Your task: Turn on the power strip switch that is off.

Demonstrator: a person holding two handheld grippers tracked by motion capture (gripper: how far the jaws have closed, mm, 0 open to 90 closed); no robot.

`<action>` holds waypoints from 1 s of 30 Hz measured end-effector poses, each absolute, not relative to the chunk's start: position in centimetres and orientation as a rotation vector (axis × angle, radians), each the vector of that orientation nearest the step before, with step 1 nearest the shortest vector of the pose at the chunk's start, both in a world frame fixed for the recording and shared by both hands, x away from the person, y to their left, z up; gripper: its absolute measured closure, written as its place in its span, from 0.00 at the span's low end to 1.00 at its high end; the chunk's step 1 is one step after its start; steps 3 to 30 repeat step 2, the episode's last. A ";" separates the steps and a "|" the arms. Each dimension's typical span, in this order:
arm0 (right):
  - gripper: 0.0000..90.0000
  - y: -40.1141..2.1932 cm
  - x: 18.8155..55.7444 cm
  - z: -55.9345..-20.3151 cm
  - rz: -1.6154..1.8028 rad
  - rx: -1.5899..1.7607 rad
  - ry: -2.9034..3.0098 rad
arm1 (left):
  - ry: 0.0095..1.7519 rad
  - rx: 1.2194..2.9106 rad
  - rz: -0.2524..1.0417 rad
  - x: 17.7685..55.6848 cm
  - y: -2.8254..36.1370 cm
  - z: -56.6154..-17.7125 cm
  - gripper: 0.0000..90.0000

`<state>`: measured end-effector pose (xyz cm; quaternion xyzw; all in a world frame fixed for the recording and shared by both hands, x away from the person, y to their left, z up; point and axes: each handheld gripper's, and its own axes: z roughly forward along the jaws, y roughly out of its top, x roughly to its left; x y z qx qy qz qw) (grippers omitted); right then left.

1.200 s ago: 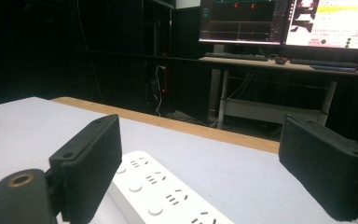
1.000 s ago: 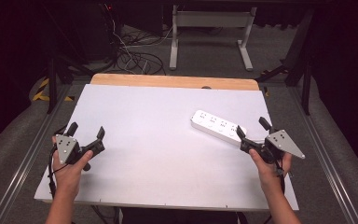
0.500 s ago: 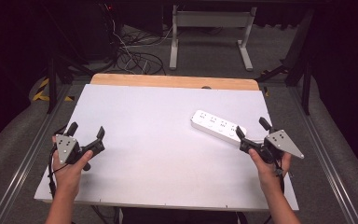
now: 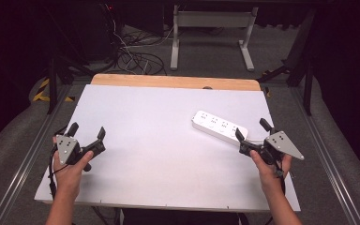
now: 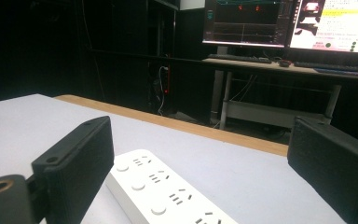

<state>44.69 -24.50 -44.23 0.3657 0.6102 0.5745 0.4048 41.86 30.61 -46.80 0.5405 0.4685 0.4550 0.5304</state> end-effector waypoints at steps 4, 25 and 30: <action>0.08 -24.5 44.7 -44.2 1.450 0.927 1.538 | 1.120 1.292 1.087 41.9 30.6 -46.8 0.08; 0.08 -24.5 44.7 -44.2 1.450 0.927 1.538 | 1.120 1.292 1.087 41.9 30.6 -46.8 0.08; 0.08 -24.5 44.7 -44.2 1.450 0.927 1.538 | 1.120 1.292 1.087 41.9 30.6 -46.8 0.08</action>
